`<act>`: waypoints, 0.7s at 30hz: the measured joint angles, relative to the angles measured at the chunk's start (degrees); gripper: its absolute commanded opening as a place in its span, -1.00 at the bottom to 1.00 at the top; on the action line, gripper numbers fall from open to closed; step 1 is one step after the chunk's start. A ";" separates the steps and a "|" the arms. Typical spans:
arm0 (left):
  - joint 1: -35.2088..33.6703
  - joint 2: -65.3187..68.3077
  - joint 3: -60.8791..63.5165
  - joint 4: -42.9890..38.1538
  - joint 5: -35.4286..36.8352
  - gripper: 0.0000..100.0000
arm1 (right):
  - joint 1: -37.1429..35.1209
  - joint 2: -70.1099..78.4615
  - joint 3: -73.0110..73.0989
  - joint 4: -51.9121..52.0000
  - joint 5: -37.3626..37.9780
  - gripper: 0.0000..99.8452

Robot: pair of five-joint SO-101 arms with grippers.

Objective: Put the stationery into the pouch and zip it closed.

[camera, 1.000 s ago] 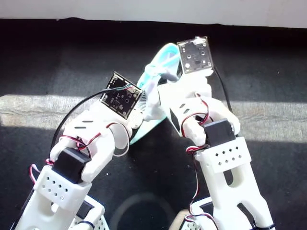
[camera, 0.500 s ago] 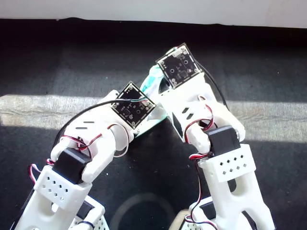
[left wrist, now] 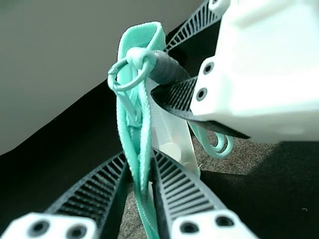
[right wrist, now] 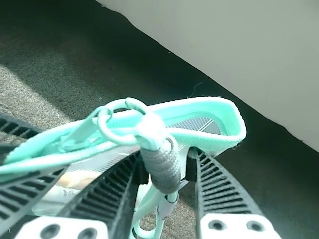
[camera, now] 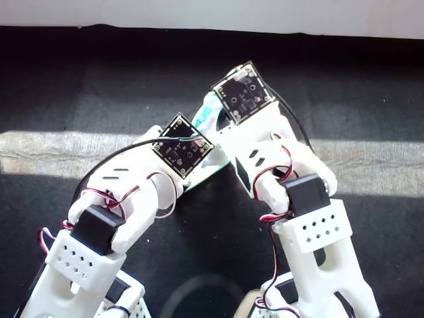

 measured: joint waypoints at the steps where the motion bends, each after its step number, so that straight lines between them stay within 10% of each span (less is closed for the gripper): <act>1: -0.09 0.09 0.00 0.00 0.00 -0.98 | -0.35 0.00 -0.26 0.00 0.00 -1.00; 21: 0.44 -0.44 0.62 0.53 -0.18 -0.98 | 11.25 -3.34 -0.62 -3.08 2.55 -0.99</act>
